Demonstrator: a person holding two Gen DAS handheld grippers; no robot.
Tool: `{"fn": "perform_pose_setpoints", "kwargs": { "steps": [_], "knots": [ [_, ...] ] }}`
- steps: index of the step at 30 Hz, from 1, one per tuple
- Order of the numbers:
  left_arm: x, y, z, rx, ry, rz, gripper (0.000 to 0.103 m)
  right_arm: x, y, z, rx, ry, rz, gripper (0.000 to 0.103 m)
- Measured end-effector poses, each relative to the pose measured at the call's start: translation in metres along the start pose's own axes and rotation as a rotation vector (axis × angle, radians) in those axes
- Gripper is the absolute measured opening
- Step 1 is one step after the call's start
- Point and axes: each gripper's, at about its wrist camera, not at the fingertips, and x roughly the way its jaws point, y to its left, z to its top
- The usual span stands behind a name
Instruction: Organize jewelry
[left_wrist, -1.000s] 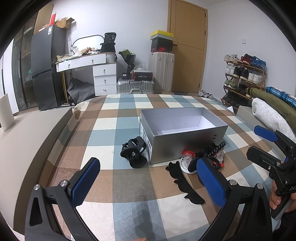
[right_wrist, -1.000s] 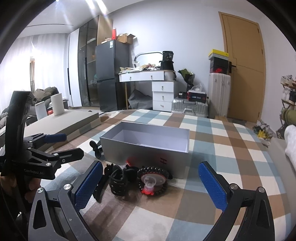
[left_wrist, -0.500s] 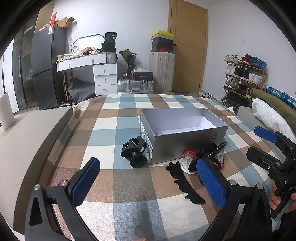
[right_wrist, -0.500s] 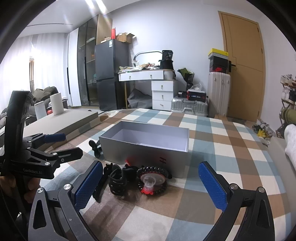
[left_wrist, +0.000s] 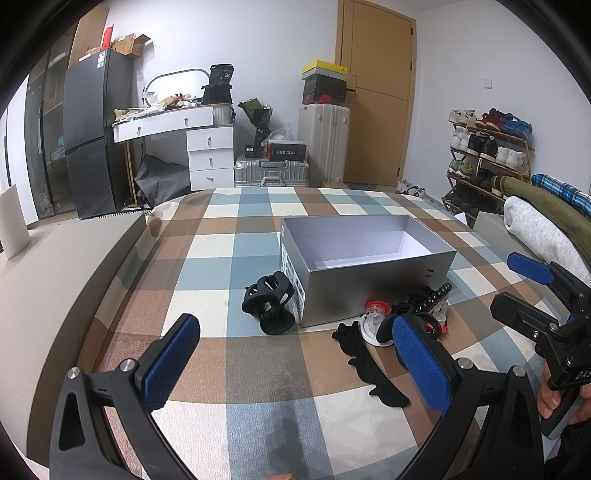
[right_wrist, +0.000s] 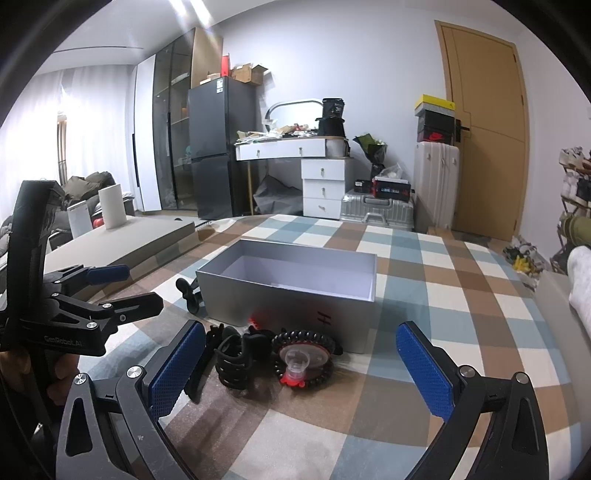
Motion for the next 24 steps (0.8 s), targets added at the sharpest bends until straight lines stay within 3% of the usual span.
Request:
{"fn": "perform_pose_setpoints", "kwargs": {
  "steps": [10,24],
  "knots": [
    [0.004,0.005,0.0,-0.028,0.02,0.012,0.102,0.001,0.0,0.0,-0.003,0.008,-0.007,0.103],
    [0.013,0.01,0.0,-0.06,0.084,-0.009,0.102,0.017,-0.003,0.001,0.021,0.092,-0.027,0.103]
  ]
}}
